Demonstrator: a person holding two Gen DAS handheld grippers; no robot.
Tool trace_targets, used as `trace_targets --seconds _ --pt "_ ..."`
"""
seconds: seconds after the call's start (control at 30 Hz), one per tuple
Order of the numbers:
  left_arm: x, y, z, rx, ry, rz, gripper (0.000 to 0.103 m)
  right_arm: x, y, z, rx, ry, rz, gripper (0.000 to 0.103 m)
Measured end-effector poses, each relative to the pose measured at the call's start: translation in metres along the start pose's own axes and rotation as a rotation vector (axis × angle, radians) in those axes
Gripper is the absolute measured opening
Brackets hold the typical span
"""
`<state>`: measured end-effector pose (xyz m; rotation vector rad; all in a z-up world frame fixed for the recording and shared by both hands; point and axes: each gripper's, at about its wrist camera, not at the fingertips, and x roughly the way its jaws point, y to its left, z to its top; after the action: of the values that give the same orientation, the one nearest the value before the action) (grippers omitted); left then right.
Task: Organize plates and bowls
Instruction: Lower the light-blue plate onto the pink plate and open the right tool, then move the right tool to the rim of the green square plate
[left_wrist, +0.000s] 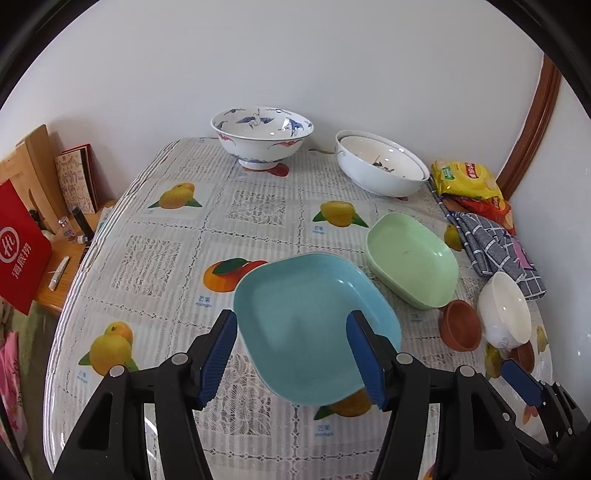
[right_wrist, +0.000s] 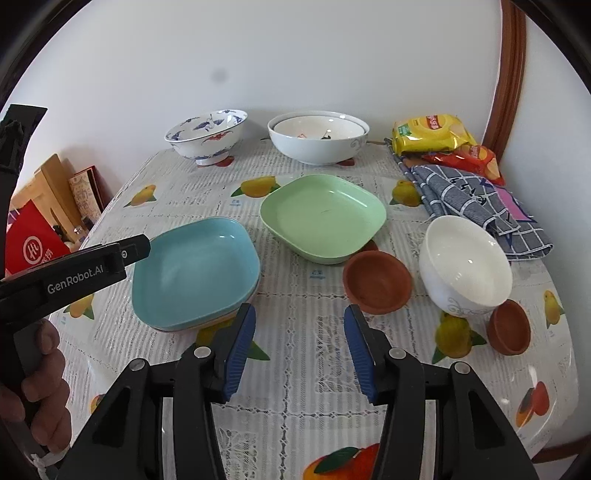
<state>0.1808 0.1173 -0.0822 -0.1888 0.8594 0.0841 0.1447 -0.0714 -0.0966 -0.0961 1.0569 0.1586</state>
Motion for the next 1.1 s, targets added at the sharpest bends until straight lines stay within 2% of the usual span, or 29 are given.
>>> trace_targets --seconds 0.33,0.57,0.73,0.87,1.1 --pt "-0.039 -0.041 -0.007 0.032 -0.064 -0.037 0.059 -0.041 -0.037 -0.006 0.001 -0.035 -0.081 0.071" --pt "-0.05 -0.064 -0.008 0.068 -0.057 -0.04 0.059 -0.051 -0.058 -0.008 0.027 0.005 -0.061 0.083" --pt "-0.053 -0.071 -0.007 0.079 -0.061 -0.039 0.059 -0.058 -0.071 -0.01 0.039 -0.015 -0.073 0.085" --pt "-0.05 -0.072 -0.003 0.072 -0.055 -0.037 0.059 -0.066 -0.078 -0.008 0.025 -0.086 -0.036 0.085" --pt "-0.04 -0.071 0.01 0.046 -0.06 -0.01 0.059 -0.059 -0.081 0.009 -0.004 -0.11 -0.071 0.085"
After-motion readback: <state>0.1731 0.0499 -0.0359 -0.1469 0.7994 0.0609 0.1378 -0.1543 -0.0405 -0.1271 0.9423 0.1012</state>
